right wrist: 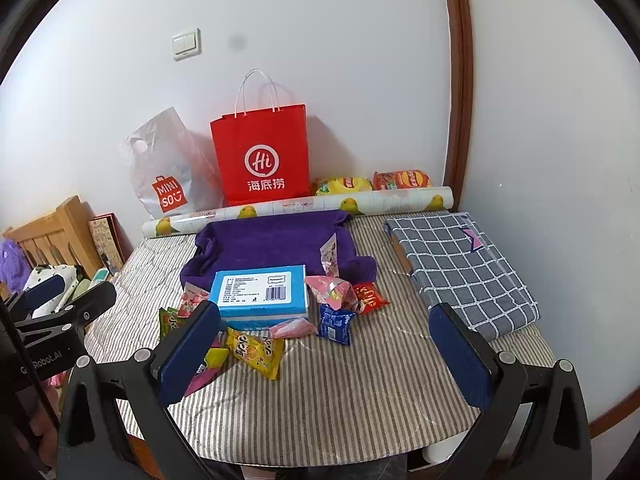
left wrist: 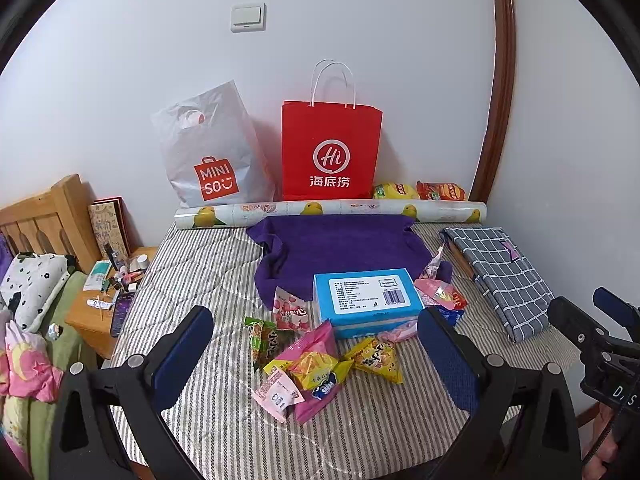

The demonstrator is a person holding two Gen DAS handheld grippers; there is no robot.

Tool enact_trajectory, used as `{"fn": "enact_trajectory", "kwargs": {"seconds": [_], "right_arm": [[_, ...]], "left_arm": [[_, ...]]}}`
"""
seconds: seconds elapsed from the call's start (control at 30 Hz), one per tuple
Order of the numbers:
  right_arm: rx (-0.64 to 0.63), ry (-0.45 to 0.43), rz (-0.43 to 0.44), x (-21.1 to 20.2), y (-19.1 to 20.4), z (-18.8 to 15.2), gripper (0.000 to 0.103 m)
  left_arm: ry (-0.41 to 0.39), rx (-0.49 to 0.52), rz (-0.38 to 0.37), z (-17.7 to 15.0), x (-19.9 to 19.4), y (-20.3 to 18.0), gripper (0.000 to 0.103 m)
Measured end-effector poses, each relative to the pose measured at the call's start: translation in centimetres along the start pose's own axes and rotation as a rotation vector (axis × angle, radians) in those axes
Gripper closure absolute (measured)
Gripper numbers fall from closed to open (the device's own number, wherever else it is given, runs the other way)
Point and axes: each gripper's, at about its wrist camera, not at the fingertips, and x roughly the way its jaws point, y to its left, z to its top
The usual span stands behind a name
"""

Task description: Organize snacks

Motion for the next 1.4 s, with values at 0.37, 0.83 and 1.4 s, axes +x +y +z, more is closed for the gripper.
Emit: {"fn": "enact_trajectory", "kwargs": {"seconds": [0.37,0.83,1.4], "right_arm": [[0.001,-0.001,0.003,-0.02,-0.12,0.05,0.000],[0.001,-0.011,0.010,-0.38,0.00,-0.10,0.000],[-0.003,-0.012,0.016,-0.49,0.37,-0.22,0.000]], "left_arm": [[-0.002,0.000,0.000,-0.02,-0.14,-0.05,0.000],[-0.003,0.000,-0.002,-0.05,-0.21,-0.15,0.000],[-0.004,0.001,-0.003,-0.10,-0.23,-0.13,0.000]]}}
